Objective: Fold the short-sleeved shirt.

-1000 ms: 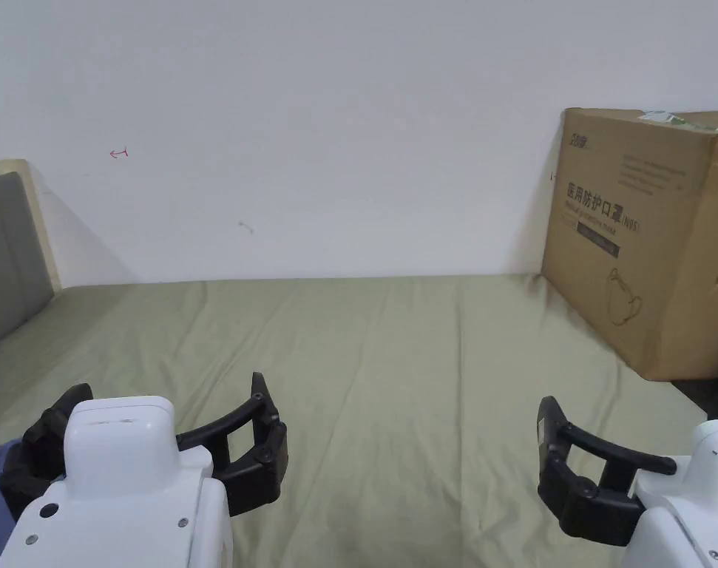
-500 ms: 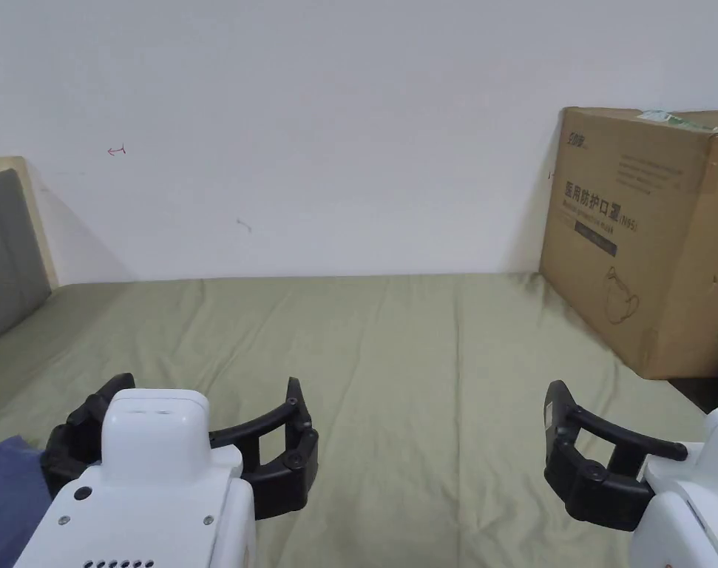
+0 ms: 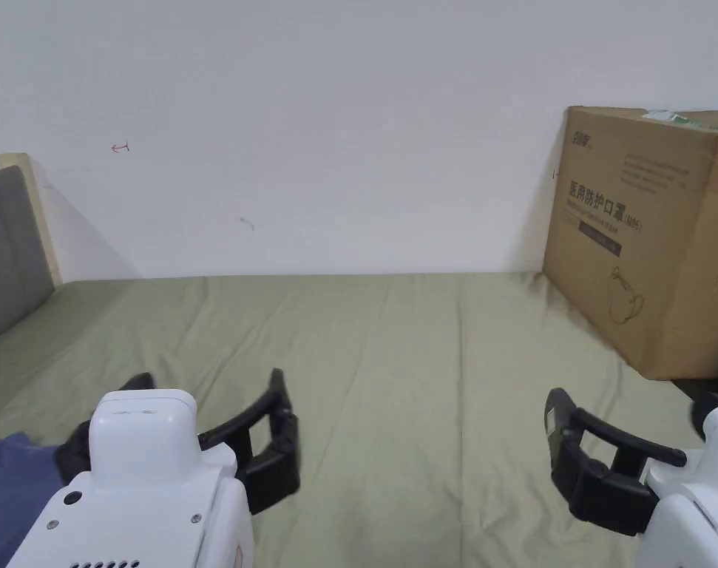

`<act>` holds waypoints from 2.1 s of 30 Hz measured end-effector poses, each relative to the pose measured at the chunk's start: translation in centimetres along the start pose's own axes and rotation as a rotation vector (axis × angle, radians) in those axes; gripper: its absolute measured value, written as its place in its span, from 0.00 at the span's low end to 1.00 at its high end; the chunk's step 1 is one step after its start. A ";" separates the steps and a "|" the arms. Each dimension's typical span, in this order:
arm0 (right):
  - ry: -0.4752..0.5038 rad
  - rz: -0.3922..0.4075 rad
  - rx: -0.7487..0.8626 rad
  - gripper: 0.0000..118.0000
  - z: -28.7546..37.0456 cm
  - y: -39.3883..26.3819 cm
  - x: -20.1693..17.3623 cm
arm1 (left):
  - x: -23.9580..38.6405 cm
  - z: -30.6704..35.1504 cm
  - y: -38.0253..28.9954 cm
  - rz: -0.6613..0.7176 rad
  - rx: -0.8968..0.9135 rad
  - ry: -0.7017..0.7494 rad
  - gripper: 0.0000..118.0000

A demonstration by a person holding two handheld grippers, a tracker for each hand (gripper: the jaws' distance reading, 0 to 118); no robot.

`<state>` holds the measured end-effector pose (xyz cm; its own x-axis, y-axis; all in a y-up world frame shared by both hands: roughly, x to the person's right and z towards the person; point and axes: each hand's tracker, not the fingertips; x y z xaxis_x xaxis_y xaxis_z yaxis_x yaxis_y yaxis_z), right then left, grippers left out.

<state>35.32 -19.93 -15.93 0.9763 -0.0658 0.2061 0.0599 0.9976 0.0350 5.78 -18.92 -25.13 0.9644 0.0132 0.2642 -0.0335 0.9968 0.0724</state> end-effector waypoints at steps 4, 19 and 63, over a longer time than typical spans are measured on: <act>-0.070 -0.038 -0.030 0.00 -0.1 0.2 0.4 | 0.0 -0.4 -0.2 -0.031 -0.019 0.064 0.00; 0.069 -0.008 -0.071 0.00 -3.0 0.4 -2.2 | -5.8 0.4 1.0 0.043 -0.089 0.074 0.00; 0.208 -0.192 -0.518 0.00 -13.7 -6.6 -6.4 | -31.4 -22.0 -23.7 0.151 -1.160 0.089 1.00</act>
<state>31.47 -25.84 -30.86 0.9552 -0.2924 0.0458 0.2820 0.8523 -0.4406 -17.91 -41.19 -56.31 0.9875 0.0975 0.1235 0.0655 0.4589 -0.8861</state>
